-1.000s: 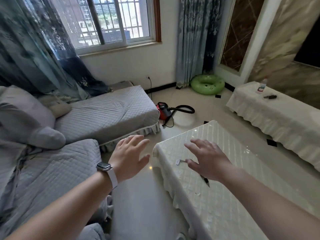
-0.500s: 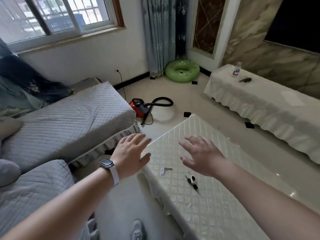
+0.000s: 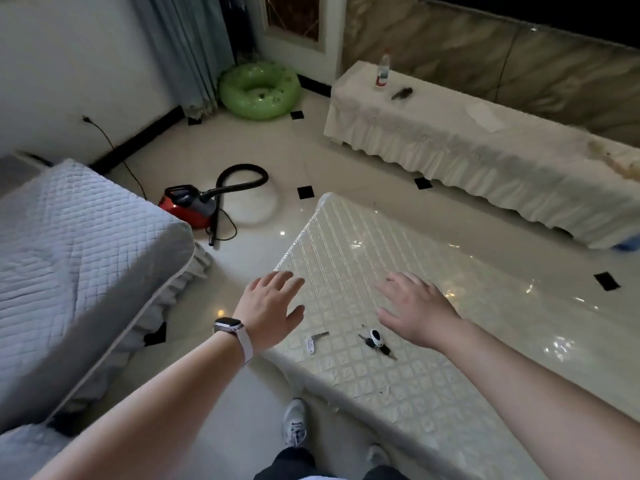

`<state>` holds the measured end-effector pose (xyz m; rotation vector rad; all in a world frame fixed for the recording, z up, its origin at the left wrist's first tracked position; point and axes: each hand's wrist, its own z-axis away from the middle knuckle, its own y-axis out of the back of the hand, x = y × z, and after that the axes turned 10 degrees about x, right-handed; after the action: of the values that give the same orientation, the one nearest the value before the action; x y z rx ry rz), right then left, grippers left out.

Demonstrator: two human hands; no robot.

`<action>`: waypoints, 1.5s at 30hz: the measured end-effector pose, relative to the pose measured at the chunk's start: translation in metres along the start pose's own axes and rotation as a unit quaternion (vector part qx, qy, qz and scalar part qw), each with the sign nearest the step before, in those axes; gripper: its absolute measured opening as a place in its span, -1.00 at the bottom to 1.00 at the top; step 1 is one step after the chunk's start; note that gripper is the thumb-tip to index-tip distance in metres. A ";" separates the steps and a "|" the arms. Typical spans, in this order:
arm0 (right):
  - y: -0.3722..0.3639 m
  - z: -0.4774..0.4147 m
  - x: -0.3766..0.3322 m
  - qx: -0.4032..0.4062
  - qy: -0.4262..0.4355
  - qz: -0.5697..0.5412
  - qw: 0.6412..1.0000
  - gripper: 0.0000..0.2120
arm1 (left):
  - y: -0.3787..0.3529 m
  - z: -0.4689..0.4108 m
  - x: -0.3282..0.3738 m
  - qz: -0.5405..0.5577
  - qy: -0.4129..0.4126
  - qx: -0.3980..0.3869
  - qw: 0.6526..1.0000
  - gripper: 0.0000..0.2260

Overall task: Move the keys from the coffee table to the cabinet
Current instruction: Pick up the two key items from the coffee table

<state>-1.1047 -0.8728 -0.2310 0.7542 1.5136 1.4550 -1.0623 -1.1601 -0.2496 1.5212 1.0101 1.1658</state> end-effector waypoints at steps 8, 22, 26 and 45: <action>-0.057 -0.008 0.009 -0.032 -0.096 -0.024 0.995 -0.48 | -0.085 -0.021 -0.023 0.066 0.006 -0.099 0.993 -0.51; -0.270 -0.021 0.077 -0.094 -0.230 -0.120 0.961 -0.56 | -0.295 -0.021 -0.034 0.038 0.074 -0.257 0.963 -0.58; -0.342 -0.023 0.102 -0.108 -0.254 -0.112 0.955 -0.58 | -0.366 -0.015 -0.039 0.041 0.105 -0.261 0.959 -0.57; -0.435 -0.028 0.122 -0.056 -0.274 -0.105 0.954 -0.79 | -0.433 0.000 -0.044 0.078 0.197 -0.151 0.966 -0.87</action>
<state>-1.1191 -0.8342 -0.6820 0.8169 1.0397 1.0482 -1.1004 -1.1060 -0.6799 1.1650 0.9232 1.6977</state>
